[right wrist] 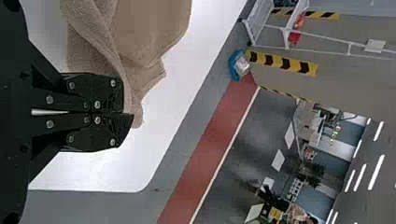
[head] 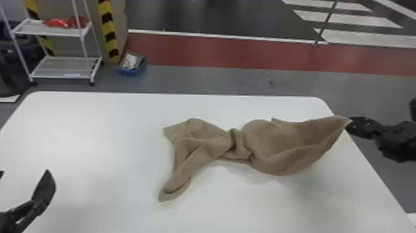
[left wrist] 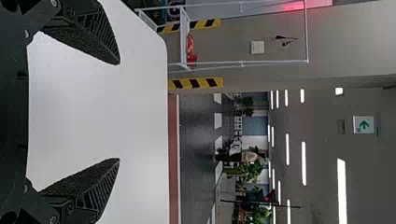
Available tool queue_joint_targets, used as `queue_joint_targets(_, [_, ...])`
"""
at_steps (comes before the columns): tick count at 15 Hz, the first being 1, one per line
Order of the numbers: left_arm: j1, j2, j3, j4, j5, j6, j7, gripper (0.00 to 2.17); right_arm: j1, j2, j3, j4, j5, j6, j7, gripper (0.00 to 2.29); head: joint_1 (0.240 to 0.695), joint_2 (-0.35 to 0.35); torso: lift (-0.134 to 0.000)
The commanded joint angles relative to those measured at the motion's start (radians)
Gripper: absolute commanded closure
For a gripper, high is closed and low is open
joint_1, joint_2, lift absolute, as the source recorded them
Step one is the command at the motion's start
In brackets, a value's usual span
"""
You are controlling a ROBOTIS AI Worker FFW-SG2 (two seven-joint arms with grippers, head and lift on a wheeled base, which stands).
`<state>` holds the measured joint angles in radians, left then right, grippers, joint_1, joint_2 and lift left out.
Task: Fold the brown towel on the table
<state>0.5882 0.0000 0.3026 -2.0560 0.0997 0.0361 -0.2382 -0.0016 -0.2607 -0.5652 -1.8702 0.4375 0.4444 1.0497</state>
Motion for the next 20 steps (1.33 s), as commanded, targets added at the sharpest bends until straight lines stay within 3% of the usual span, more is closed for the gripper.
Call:
queue_joint_targets(1, [0.002,-0.003,0.003,0.001,0.000,0.000,-0.004,0.16,0.003,-0.002,0.001,0.019,0.059,-0.019,-0.019,1.81,0.695,-0.162,-0.124])
queue_joint_targets(2, [0.002,-0.003,0.003,0.001,0.002,0.000,-0.004,0.16,0.006,-0.002,-0.005,0.020,0.084,-0.006,-0.023,0.65,0.695,-0.171,-0.124])
queue_joint_targets(3, [0.001,-0.003,0.003,0.002,0.002,0.000,-0.004,0.16,0.009,-0.002,-0.005,0.020,0.096,0.034,-0.057,0.00,0.695,-0.178,-0.124])
queue_joint_targets(8, [0.002,-0.003,0.004,0.004,0.002,0.000,-0.010,0.16,0.111,0.017,-0.010,-0.063,0.078,0.021,-0.074,0.05,0.695,-0.214,-0.124])
queue_joint_targets(11, [0.005,-0.003,0.004,0.004,0.002,-0.003,-0.029,0.16,0.204,0.031,-0.016,-0.113,0.078,-0.019,-0.042,0.05,0.695,-0.200,-0.124])
queue_joint_targets(13, [0.002,-0.003,0.003,0.001,0.002,-0.003,-0.082,0.15,0.230,0.031,-0.044,-0.101,0.087,-0.040,-0.053,0.05,0.695,-0.196,-0.124])
queue_joint_targets(17, [-0.016,-0.003,-0.028,-0.018,0.002,0.037,-0.302,0.16,0.215,0.031,-0.134,-0.081,-0.025,-0.019,-0.069,0.05,0.695,-0.267,-0.124])
queue_joint_targets(18, [-0.021,-0.003,-0.043,-0.019,0.000,0.061,-0.334,0.16,0.206,0.031,-0.140,-0.081,-0.029,0.003,-0.076,0.05,0.695,-0.319,-0.124])
queue_joint_targets(20, [-0.047,-0.003,-0.100,-0.010,-0.009,0.138,-0.363,0.17,0.176,0.031,-0.162,-0.073,-0.029,0.061,-0.082,0.05,0.695,-0.350,-0.124])
